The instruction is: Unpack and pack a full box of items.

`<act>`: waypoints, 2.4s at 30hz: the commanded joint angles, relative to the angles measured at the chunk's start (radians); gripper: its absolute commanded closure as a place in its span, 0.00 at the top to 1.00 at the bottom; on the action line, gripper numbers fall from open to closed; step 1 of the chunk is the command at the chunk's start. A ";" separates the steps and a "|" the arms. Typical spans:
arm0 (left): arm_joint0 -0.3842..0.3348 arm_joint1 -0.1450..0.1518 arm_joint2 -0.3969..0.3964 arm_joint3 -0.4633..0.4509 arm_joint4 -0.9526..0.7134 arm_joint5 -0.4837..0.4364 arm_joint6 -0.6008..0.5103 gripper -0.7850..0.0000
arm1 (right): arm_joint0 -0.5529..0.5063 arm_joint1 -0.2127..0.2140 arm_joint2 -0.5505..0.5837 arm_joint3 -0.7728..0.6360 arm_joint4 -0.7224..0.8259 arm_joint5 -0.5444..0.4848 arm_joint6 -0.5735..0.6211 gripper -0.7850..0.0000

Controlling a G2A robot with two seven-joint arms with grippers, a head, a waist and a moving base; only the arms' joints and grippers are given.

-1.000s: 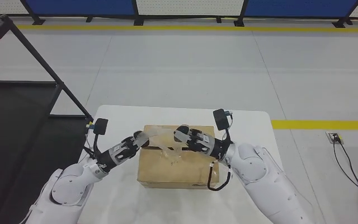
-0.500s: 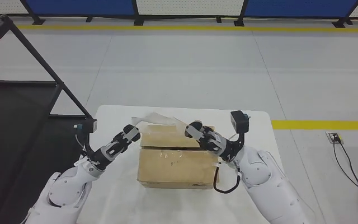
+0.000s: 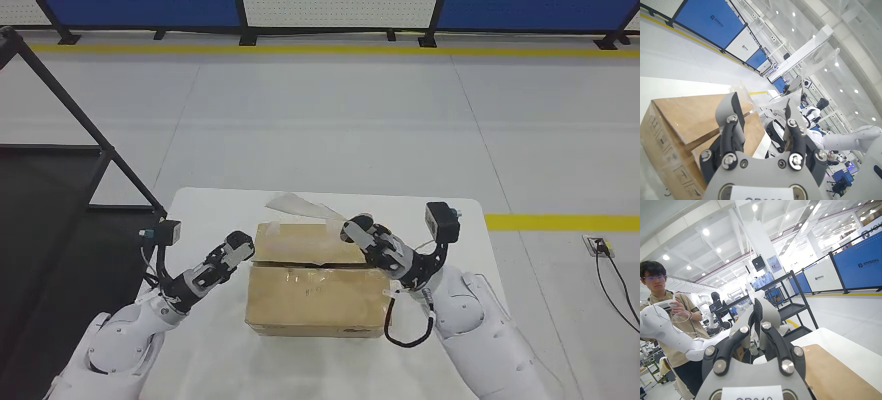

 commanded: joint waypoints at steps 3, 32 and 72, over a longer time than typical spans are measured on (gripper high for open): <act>0.009 0.003 -0.024 0.020 -0.001 0.007 0.003 1.00 | -0.002 -0.002 0.014 -0.002 -0.022 -0.026 -0.022 0.00; -0.052 0.031 -0.055 0.087 -0.146 0.178 -0.363 1.00 | 0.001 0.033 0.013 -0.130 -0.130 -0.026 -0.005 0.00; -0.289 0.015 0.121 0.334 -0.548 0.508 -0.849 0.02 | 0.227 0.196 -0.291 -0.136 -0.470 -0.026 -0.380 0.00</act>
